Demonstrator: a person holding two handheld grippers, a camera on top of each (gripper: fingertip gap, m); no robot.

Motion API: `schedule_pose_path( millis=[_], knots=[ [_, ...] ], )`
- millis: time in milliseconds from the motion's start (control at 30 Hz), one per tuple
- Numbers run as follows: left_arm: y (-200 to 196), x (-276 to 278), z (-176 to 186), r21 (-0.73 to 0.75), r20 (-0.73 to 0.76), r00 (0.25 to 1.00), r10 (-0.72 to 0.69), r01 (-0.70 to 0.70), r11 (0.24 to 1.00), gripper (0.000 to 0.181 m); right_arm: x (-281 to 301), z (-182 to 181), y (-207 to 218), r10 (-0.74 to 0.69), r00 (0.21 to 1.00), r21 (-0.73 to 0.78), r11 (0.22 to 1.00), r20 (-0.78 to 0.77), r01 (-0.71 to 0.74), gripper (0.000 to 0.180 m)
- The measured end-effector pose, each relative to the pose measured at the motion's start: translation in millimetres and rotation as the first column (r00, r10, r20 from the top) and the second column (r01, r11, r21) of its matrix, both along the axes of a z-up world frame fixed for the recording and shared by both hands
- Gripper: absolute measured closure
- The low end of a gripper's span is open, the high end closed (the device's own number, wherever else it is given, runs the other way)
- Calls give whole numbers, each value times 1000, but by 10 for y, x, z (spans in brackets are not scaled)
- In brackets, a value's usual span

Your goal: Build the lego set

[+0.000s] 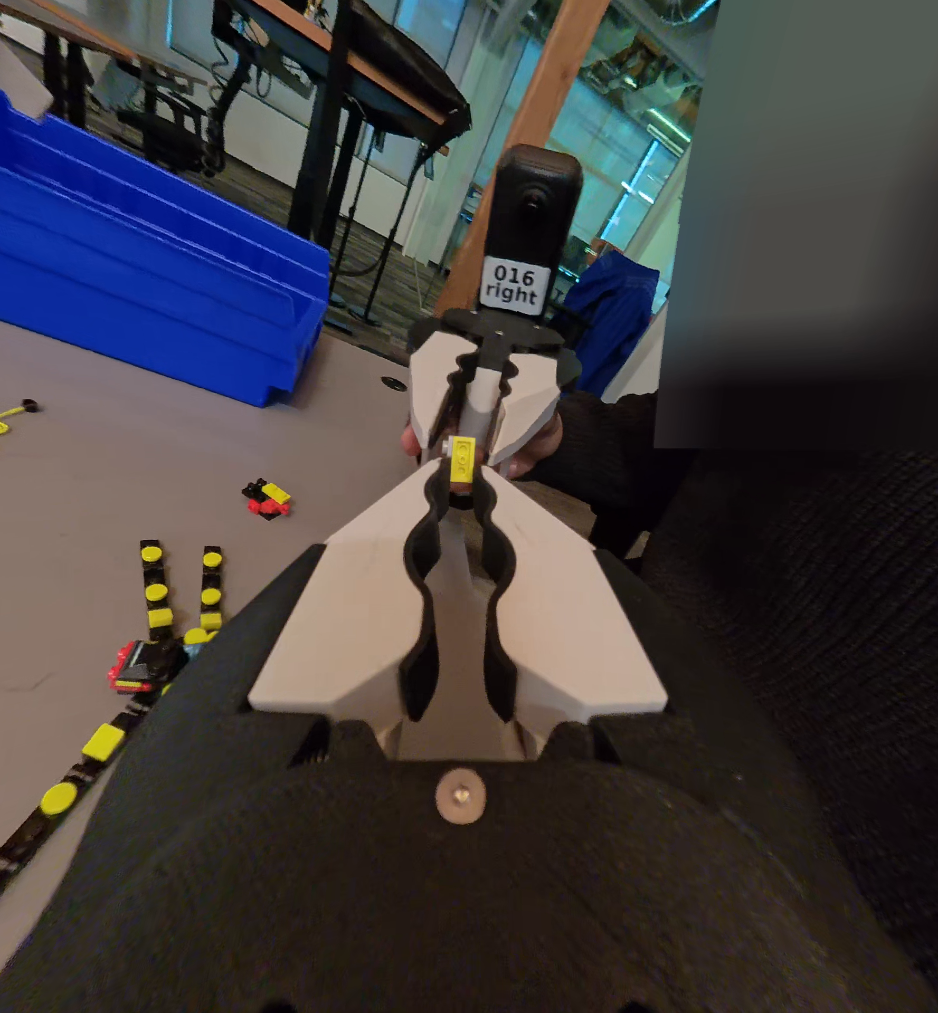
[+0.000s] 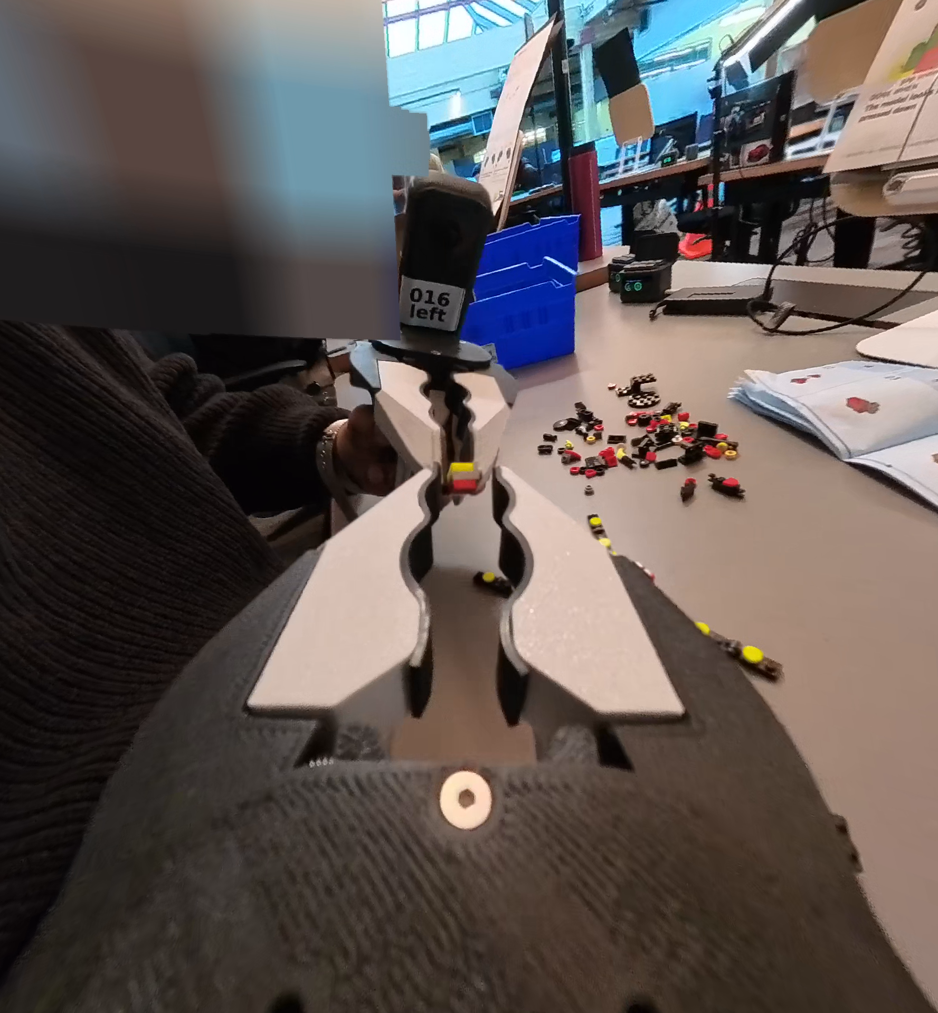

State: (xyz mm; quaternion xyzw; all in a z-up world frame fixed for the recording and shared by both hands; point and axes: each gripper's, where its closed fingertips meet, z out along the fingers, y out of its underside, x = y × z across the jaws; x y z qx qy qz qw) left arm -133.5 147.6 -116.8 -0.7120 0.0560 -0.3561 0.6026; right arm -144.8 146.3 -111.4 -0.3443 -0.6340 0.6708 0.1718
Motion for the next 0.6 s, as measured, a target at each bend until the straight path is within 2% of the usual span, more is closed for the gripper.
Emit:
schedule_pose_path(
  millis=[67, 400, 600],
  knots=[
    [7, 33, -9, -6, 4, 1000, -14, 14, 1000, 175, 15, -4, -12, 19, 1000, -13, 1000, 9, -19, 169],
    [-7, 31, 32, 11, 30, 999, -22, 21, 1000, 175, 59, 2, 4, 58, 998, -33, 998, 6, -57, 164],
    [-25, 61, 35, 8, 53, 997, -48, 48, 999, 175, 74, -3, -35, 75, 997, -24, 997, 1, -75, 170]
  ],
)
